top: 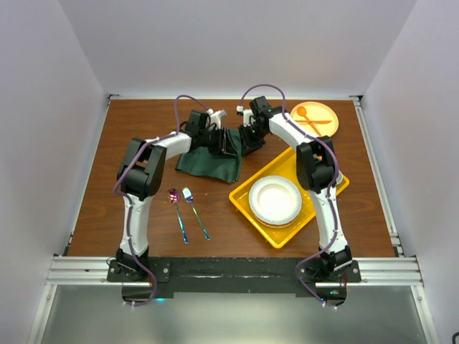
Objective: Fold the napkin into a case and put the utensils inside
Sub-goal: Fold the rectangle-folded napkin at the center of the board.
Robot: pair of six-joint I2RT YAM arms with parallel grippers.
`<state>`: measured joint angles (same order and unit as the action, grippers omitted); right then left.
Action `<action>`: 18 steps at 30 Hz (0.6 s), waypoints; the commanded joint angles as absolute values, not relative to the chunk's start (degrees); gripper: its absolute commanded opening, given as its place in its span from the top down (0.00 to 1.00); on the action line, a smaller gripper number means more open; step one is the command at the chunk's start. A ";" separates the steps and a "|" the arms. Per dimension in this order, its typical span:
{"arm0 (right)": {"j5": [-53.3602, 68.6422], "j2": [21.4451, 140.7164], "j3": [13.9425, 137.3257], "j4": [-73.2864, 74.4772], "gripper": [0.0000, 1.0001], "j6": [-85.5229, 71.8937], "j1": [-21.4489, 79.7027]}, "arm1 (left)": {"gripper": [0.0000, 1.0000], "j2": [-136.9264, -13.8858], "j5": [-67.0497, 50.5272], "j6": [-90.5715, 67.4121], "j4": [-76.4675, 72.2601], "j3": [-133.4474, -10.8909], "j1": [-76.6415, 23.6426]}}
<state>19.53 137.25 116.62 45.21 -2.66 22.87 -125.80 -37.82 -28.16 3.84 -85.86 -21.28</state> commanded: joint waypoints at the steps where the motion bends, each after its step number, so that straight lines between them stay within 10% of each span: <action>1: 21.18 136.93 117.51 45.00 0.73 -3.34 22.76 | 0.58 -122.28 -43.32 -29.09 -3.06 -85.01 -20.66; 11: 21.18 133.33 120.94 42.64 0.61 -1.23 21.88 | 0.48 -110.31 -45.09 -24.79 -2.48 -76.91 -10.73; 18: 15.32 132.98 122.16 35.16 0.29 3.68 26.01 | 0.48 -106.88 -40.09 -17.67 5.00 -73.39 -6.07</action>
